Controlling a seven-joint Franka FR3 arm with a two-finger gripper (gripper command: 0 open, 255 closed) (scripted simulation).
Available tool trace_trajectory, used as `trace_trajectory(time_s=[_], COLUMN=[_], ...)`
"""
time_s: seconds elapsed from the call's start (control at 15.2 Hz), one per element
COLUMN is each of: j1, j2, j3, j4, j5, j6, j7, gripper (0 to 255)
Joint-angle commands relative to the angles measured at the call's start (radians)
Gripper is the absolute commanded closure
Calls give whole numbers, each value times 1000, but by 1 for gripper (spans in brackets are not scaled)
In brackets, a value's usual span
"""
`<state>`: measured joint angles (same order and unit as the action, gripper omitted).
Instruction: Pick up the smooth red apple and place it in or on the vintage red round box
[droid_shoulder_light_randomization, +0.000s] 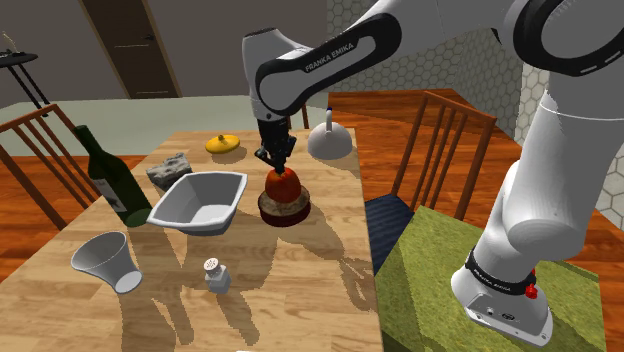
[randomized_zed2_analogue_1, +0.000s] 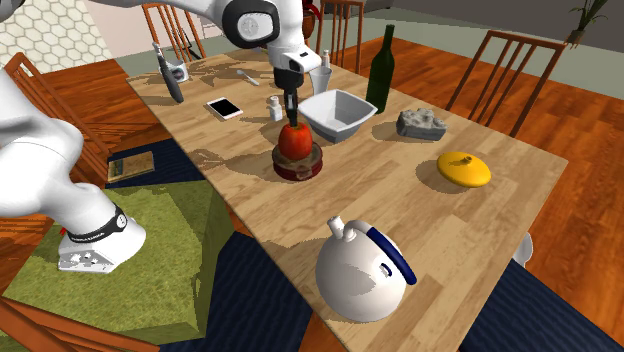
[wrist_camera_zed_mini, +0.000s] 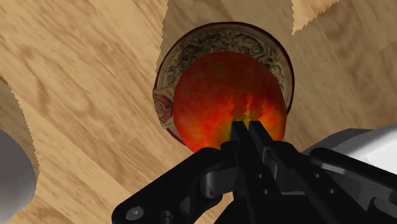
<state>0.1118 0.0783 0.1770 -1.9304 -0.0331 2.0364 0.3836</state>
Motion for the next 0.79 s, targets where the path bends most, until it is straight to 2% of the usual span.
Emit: trace_trajectory(time_s=[0.0, 0.33, 0.59, 0.73], j1=[0, 0, 0, 0], j2=[1, 1, -29, -29], j3=[0, 0, 1, 1], j4=[-1, -1, 91, 90], j5=[0, 0, 7, 7], j6=[0, 0, -121, -121], j7=[0, 0, -5, -5], gripper=[0, 0, 0, 0])
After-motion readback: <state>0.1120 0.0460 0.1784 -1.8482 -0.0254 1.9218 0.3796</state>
